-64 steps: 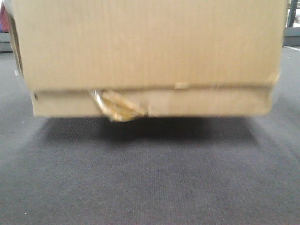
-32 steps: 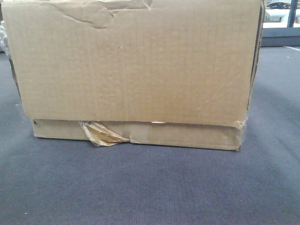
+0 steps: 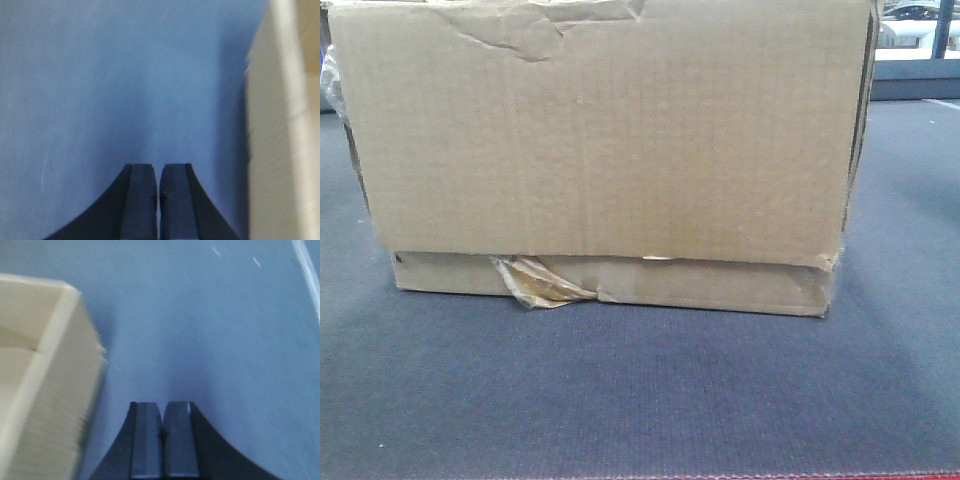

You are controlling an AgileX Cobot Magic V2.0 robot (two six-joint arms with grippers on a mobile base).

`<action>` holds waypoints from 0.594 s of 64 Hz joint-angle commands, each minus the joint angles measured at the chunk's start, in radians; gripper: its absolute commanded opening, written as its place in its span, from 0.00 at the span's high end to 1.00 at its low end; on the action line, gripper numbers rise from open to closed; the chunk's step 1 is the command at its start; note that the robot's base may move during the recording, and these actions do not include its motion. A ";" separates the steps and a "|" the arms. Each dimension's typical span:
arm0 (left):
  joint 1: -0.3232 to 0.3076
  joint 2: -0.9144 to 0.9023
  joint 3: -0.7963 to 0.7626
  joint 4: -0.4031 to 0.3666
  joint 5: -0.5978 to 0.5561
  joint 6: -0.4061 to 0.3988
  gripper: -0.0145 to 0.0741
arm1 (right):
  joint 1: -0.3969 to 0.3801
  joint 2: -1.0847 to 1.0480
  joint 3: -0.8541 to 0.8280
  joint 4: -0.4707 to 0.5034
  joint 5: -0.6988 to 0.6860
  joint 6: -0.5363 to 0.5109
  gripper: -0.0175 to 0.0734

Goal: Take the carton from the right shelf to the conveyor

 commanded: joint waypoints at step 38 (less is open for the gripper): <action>0.108 -0.630 0.986 -0.097 -0.710 0.064 0.81 | -0.027 -0.553 1.048 -0.035 -0.713 -0.010 0.89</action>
